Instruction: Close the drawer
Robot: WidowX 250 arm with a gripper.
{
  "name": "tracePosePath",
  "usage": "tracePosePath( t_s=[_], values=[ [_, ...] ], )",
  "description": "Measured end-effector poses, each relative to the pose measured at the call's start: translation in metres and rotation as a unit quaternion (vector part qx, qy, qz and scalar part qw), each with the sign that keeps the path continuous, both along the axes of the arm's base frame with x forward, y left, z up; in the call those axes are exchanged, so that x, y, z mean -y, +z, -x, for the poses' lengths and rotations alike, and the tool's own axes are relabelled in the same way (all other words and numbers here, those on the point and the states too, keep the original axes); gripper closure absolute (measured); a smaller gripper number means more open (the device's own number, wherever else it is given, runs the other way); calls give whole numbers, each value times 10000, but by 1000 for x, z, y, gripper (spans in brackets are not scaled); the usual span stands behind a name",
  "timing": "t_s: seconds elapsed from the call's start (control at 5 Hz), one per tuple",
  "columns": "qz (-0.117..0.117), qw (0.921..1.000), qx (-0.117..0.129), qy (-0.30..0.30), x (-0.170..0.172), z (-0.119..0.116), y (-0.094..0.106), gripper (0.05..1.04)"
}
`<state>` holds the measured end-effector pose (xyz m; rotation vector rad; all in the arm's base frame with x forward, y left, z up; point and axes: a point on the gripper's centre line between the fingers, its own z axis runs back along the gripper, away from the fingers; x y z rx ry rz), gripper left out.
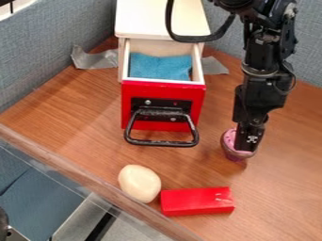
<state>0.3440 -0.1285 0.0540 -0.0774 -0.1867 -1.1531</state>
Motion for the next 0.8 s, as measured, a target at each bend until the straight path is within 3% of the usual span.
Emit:
tracePosePath(
  t_s=[0.2,0.8],
  values=[
    [-51,9999,-161,0,-1,3,-12,76],
    [8,10000,-94,-12,-1,7,-6,76]
  ],
)
